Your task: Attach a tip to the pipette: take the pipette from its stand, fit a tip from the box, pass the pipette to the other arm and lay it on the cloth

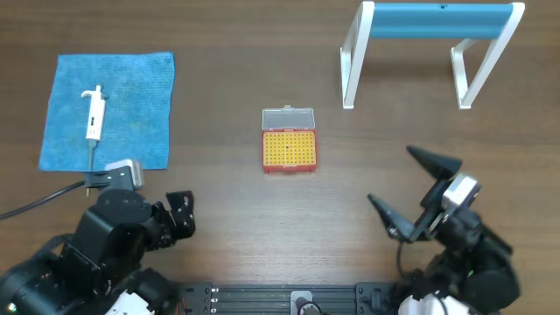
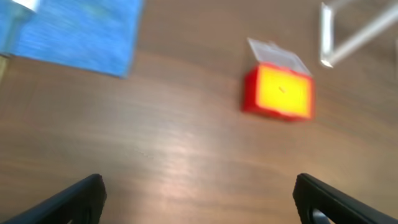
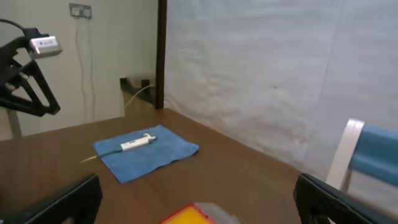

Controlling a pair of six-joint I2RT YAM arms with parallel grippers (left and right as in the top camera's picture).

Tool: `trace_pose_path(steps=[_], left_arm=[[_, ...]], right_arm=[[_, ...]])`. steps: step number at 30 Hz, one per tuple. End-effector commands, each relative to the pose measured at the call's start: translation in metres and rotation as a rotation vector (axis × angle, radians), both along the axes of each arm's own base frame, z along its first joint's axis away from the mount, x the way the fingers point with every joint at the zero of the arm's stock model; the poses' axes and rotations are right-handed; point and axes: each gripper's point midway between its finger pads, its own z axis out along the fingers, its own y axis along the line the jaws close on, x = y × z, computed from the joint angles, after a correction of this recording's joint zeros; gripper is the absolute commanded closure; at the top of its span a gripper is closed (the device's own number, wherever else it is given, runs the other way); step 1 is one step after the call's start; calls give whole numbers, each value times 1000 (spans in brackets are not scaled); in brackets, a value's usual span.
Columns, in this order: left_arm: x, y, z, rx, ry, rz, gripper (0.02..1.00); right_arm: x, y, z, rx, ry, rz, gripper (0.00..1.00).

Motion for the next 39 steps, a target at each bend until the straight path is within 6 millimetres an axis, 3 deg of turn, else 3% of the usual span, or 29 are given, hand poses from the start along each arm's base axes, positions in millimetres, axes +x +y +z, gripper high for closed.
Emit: trace_pose_path(steps=[1, 5, 13, 30, 35, 39], left_arm=[[11, 34, -7, 163, -54, 142, 40], [10, 34, -16, 178, -31, 138, 40], [10, 34, -16, 176, -30, 137, 42], [10, 34, -16, 176, -30, 137, 38], [10, 34, -16, 176, -30, 137, 40], [10, 34, -16, 176, -30, 137, 38]], right_arm=[[-23, 10, -3, 0, -125, -48, 3], [-26, 13, -14, 25, -68, -44, 3], [-12, 4, -33, 135, 122, -45, 3], [-18, 11, -42, 97, 151, 4, 3], [-18, 11, -41, -33, -3, -18, 3], [-16, 20, -52, -372, -433, -36, 3]])
